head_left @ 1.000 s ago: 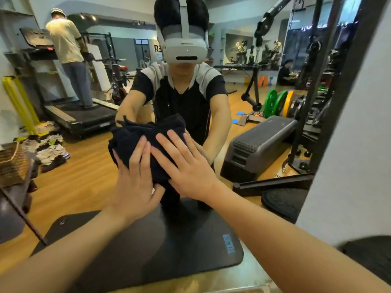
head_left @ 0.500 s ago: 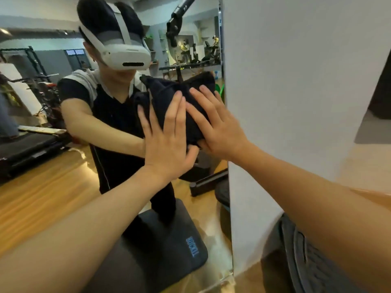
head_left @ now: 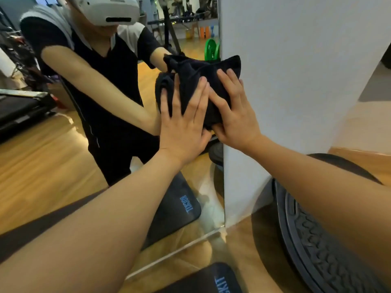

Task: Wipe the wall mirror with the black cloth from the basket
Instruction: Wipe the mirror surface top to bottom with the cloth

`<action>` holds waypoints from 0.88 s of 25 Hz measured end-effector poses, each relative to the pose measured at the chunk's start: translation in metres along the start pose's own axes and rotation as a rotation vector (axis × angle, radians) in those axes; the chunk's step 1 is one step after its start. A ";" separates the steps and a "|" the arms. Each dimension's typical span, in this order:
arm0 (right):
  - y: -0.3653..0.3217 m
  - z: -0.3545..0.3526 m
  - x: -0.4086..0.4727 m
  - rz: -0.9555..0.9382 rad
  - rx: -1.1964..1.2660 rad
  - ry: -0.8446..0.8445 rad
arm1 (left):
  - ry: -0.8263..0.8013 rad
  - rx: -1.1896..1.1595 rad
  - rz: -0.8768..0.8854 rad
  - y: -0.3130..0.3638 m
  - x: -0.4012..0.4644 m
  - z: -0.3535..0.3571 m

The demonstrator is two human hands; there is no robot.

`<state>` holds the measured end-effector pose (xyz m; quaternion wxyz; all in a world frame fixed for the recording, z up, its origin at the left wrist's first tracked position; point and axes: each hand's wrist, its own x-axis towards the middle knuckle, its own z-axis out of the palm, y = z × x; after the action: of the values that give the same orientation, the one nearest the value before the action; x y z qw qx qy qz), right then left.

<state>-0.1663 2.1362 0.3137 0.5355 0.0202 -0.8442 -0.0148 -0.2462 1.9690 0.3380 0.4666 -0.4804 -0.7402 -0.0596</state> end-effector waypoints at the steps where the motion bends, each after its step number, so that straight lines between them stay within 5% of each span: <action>1: -0.006 0.005 -0.018 0.008 0.005 -0.038 | -0.048 0.020 0.000 0.006 -0.019 0.006; 11: -0.071 0.032 -0.088 0.029 0.027 -0.289 | -0.245 0.071 0.047 -0.011 -0.116 0.009; 22: -0.251 0.115 -0.050 -0.138 0.108 -0.299 | -0.232 0.069 0.027 -0.183 -0.254 -0.048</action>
<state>-0.2446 1.8880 0.2077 0.4000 0.1041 -0.9105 -0.0091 -0.3303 1.6792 0.2406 0.3947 -0.4779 -0.7843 0.0282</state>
